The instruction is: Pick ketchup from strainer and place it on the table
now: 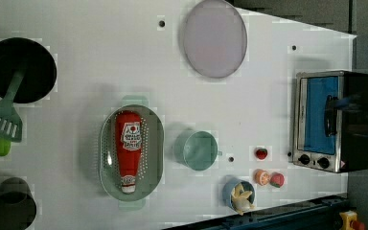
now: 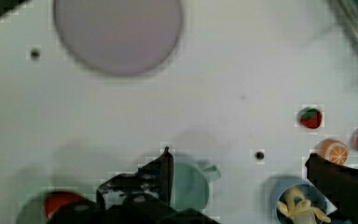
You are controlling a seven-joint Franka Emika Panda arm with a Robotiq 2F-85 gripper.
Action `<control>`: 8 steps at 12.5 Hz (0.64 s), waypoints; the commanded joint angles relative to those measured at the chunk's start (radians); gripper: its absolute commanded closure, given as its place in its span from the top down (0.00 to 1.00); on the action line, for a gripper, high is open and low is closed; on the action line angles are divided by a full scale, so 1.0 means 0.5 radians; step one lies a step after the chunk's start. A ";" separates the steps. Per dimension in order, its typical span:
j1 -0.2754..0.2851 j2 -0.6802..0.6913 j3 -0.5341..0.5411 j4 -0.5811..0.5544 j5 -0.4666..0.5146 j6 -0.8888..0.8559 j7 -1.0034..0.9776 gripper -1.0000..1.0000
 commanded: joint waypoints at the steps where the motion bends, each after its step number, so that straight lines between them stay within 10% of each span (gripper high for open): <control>1: 0.092 0.162 0.304 -0.045 0.017 0.154 0.069 1.00; 8: 0.119 0.616 0.811 -0.105 0.008 0.637 0.093 1.00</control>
